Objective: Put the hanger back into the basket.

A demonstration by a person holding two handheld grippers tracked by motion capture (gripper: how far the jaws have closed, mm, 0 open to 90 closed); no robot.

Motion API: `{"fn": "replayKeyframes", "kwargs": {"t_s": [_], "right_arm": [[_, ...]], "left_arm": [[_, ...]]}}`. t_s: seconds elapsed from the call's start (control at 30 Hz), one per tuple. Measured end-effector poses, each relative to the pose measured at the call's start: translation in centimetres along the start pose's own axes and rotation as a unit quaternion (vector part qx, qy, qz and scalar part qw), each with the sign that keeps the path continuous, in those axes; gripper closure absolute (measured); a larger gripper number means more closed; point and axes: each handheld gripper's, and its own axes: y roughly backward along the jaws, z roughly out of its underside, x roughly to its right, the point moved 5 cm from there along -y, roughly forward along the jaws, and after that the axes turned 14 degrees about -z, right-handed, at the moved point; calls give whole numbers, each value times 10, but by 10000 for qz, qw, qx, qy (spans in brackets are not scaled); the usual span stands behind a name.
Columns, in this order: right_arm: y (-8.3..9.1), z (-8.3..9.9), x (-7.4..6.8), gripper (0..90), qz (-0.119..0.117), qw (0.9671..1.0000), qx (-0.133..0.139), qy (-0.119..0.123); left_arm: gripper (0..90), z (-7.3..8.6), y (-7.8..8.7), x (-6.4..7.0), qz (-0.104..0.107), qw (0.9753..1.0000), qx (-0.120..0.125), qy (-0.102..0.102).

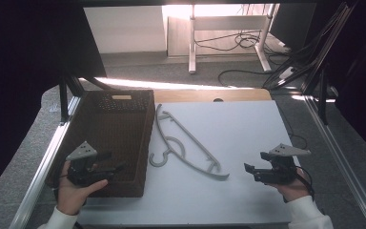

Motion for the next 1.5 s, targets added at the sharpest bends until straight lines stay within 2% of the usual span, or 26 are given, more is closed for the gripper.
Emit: {"fn": "replayKeyframes", "kwargs": {"t_s": [0.1,0.33,0.67,0.83,1.1,1.5], "right_arm": [[-1,0,1,244,-45,10000,-35,35],[-5,-2,-2,266,-106,9999,-85,-56],[-5,-4,-8,287,-27,9998,-180,-99],[-10,-7,-9,293,-80,9997,-203,-107],[-27,-23,-16,298,-214,9991,-348,57],[-73,-52,-26,337,-435,9955,-819,168]], "left_arm": [[291,-1,0,1,25,10000,2,-27],[291,2,0,0,13,10000,-5,-44],[288,2,1,2,14,10000,2,-84],[288,1,1,0,3,10000,2,-87],[289,3,4,-3,-6,10000,17,-68],[288,3,2,4,46,9999,-33,-142]]}}
